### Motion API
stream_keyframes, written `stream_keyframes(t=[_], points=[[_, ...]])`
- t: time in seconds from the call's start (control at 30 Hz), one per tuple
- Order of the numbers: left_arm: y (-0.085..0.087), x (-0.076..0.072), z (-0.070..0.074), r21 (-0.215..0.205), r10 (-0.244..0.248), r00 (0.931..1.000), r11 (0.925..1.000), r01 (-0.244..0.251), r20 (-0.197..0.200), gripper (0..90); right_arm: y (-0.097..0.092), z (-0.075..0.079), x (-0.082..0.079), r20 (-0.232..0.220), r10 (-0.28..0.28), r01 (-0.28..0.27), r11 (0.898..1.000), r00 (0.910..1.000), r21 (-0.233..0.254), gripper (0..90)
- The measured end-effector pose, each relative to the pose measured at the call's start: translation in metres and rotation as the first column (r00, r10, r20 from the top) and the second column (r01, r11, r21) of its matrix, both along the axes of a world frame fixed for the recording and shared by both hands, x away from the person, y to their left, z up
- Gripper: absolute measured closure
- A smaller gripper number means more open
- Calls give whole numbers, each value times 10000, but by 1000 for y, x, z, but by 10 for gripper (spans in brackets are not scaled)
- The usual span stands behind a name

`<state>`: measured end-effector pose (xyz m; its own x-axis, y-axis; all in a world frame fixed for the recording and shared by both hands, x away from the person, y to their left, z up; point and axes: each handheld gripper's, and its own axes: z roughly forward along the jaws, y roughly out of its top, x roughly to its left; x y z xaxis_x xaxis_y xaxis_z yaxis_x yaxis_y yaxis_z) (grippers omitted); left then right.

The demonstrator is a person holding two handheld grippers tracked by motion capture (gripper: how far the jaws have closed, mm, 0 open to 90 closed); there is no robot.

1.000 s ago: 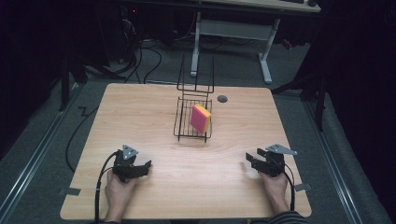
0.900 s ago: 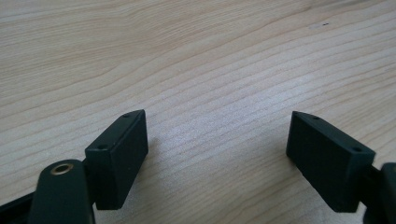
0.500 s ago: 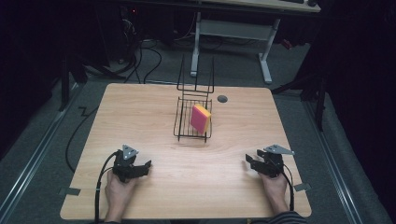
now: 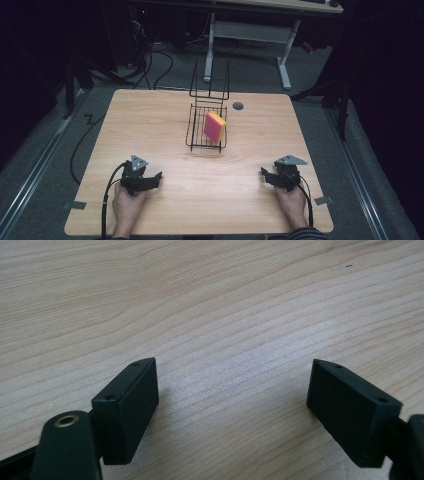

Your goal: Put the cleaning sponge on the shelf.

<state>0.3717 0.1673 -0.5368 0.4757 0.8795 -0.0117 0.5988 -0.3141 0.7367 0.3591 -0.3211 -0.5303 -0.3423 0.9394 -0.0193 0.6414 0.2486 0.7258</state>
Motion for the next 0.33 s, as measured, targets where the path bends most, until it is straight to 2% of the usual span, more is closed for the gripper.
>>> stream_keyframes(t=[0.33], points=[[0, 0, 0, -5, 2, 10000, 10000, -2, -1, 213, 0, 0, 0, 22, 14, -14, 10000, 10000, -39, 368]])
